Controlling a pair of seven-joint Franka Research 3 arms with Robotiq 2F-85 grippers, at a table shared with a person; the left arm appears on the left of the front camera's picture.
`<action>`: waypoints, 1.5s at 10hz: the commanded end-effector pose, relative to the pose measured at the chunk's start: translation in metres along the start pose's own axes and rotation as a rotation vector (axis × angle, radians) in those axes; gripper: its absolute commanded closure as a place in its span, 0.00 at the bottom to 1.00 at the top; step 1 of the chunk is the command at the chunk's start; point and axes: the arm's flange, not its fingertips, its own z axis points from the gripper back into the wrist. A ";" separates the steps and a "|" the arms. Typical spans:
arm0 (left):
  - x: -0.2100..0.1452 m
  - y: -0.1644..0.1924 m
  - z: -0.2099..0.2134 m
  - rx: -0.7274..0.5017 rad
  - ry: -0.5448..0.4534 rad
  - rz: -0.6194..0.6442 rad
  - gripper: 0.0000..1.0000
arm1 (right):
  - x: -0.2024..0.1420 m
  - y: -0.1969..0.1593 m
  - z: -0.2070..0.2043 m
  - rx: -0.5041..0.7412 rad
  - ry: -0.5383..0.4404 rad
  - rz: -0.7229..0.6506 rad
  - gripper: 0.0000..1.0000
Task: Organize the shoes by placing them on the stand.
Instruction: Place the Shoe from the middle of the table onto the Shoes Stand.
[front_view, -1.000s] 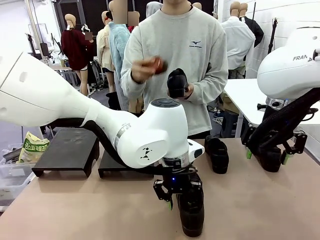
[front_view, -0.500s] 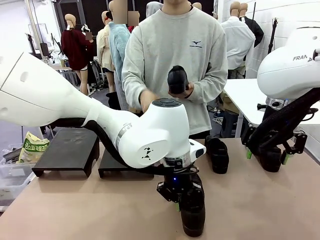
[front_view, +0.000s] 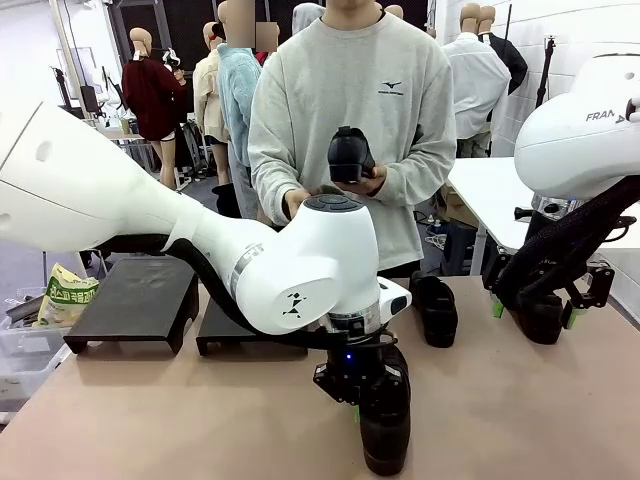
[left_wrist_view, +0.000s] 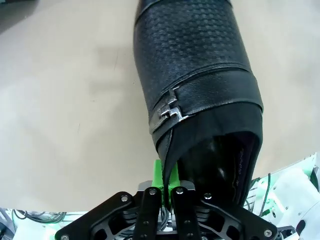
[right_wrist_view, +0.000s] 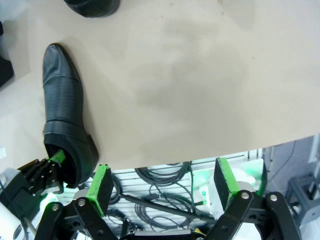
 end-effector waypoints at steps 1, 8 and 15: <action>0.001 -0.001 -0.003 -0.005 -0.003 -0.001 1.00 | 0.003 0.001 0.001 -0.008 -0.002 0.005 0.00; 0.001 -0.001 -0.003 -0.005 -0.003 -0.001 1.00 | 0.003 0.001 0.001 -0.008 -0.002 0.005 0.00; 0.001 -0.001 -0.003 -0.005 -0.003 -0.001 1.00 | 0.003 0.001 0.001 -0.008 -0.002 0.005 0.00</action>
